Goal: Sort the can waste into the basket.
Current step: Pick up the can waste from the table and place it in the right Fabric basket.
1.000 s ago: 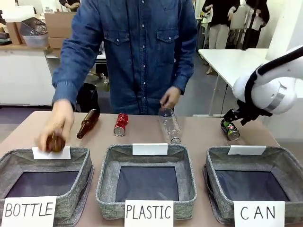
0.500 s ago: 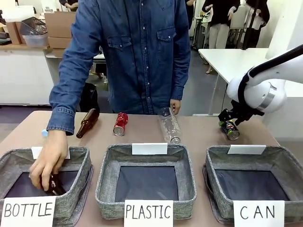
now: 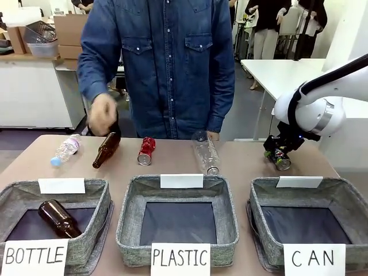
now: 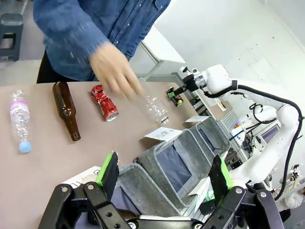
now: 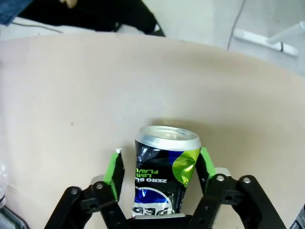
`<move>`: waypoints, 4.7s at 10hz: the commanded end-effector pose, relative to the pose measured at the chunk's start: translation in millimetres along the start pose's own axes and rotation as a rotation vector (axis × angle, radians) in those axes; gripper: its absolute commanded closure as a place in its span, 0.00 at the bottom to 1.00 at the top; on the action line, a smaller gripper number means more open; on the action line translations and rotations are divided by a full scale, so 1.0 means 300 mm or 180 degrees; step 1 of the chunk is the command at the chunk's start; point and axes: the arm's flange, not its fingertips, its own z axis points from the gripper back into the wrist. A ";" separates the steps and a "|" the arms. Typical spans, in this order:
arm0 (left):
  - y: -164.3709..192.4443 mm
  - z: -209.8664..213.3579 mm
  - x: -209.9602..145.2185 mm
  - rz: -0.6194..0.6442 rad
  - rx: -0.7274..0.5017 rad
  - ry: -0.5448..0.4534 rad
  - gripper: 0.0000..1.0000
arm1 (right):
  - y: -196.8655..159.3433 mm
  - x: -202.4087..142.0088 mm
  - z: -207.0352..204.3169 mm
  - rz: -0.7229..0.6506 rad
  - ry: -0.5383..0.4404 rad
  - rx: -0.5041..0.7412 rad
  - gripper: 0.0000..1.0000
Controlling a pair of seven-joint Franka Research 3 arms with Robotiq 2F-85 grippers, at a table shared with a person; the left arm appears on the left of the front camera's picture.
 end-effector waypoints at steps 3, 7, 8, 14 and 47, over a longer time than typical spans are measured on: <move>0.002 -0.003 0.005 -0.0074 -0.0048 -0.0056 0.00 | 0.005 0.020 0.008 0.0006 0.0097 -0.0103 0.84; 0.002 -0.003 0.005 -0.0074 -0.0048 -0.0056 0.00 | 0.005 0.019 0.006 -0.0002 0.0077 -0.0126 1.00; 0.002 -0.003 0.005 -0.0074 -0.0048 -0.0056 0.00 | 0.005 0.017 0.007 0.0013 0.0084 -0.0133 1.00; 0.002 -0.003 0.005 -0.0074 -0.0048 -0.0056 0.00 | 0.145 -0.135 0.522 0.0617 0.0337 0.0512 1.00; 0.002 -0.003 0.005 -0.0074 -0.0048 -0.0056 0.00 | 0.253 -0.635 0.840 -0.0894 -0.1052 0.3043 0.00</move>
